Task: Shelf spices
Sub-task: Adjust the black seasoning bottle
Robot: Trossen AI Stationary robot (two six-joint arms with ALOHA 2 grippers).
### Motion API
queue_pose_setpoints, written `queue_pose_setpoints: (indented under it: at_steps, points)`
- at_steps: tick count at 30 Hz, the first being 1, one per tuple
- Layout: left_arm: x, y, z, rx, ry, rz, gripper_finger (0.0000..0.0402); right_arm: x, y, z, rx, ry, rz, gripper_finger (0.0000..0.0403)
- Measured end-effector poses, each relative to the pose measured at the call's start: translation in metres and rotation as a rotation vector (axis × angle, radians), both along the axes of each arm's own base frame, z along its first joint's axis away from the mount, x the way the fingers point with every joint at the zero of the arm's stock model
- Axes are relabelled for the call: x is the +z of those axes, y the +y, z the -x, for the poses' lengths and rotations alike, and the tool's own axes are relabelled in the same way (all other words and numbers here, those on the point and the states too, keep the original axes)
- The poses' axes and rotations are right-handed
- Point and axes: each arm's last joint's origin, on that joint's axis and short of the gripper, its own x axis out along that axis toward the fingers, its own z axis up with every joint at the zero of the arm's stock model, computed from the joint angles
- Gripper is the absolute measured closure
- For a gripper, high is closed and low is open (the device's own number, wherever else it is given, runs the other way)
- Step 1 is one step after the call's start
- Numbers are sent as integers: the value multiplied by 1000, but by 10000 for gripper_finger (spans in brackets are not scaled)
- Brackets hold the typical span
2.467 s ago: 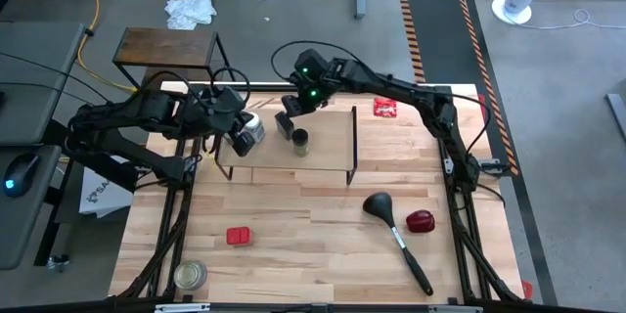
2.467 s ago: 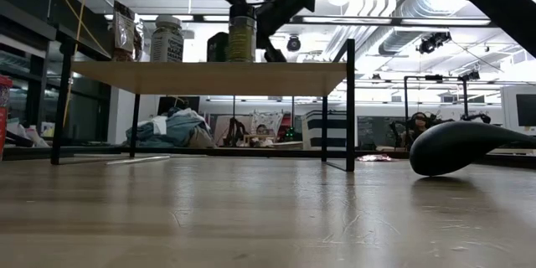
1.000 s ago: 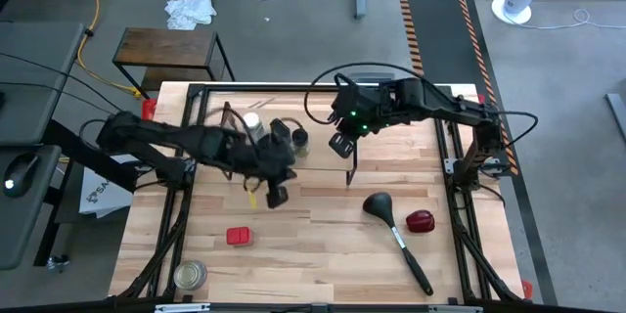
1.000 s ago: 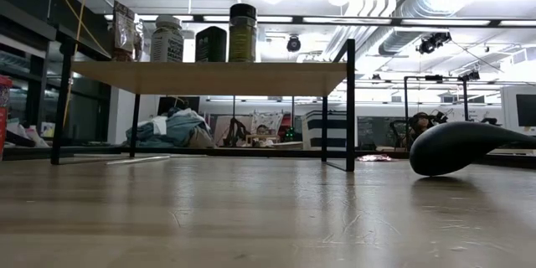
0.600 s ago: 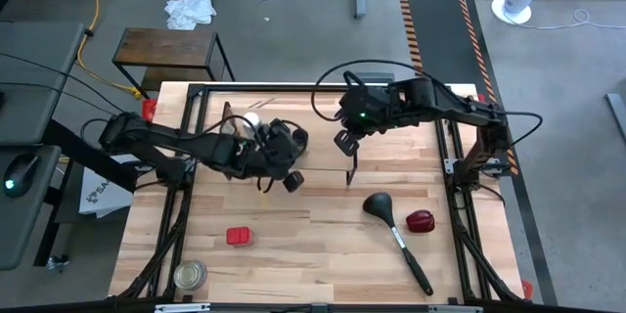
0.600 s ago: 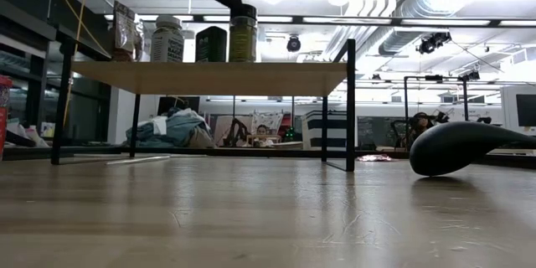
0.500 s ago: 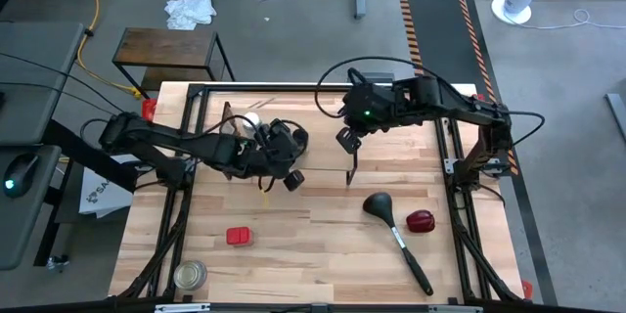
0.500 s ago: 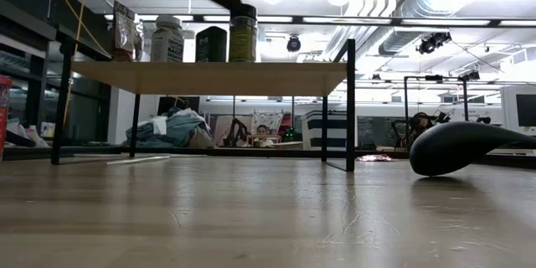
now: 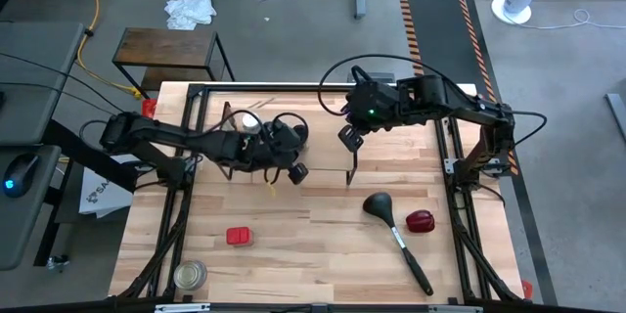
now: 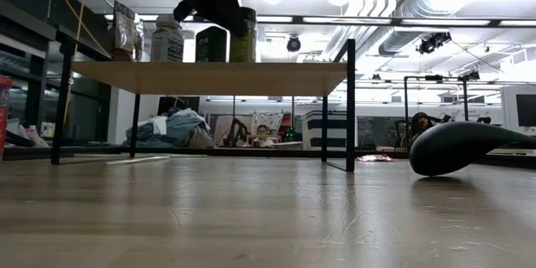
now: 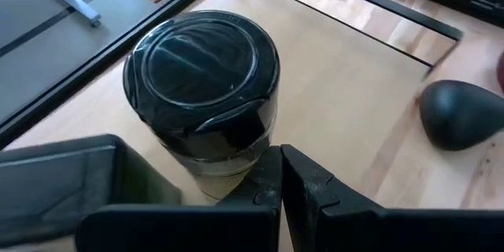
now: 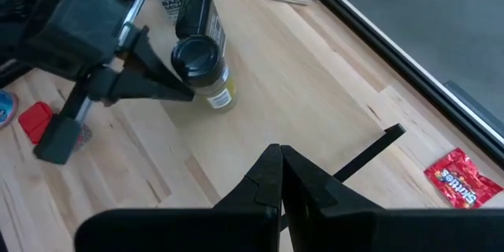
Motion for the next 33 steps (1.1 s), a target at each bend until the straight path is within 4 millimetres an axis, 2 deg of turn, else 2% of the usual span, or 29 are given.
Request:
queue_pose_setpoints:
  at_steps: [7,10,13,17,20,26,33]
  points:
    - [6,7,-1,-20,-28,23,401,0,0,0,1,0,1,403]
    - [31,1,6,-66,-92,25,401,0,0,0,1,1,1,403]
    - [58,-4,24,-70,-130,-2,401,-1,0,1,2,10,1,403]
    - [71,5,42,-6,-111,-29,402,-1,0,2,2,24,1,403]
    - [68,19,41,-3,-83,20,401,-1,0,2,3,23,1,403]
    - [47,44,29,91,-12,102,402,-1,0,2,-1,21,-5,403]
    - [42,49,23,118,-14,123,402,-1,3,1,4,17,-21,403]
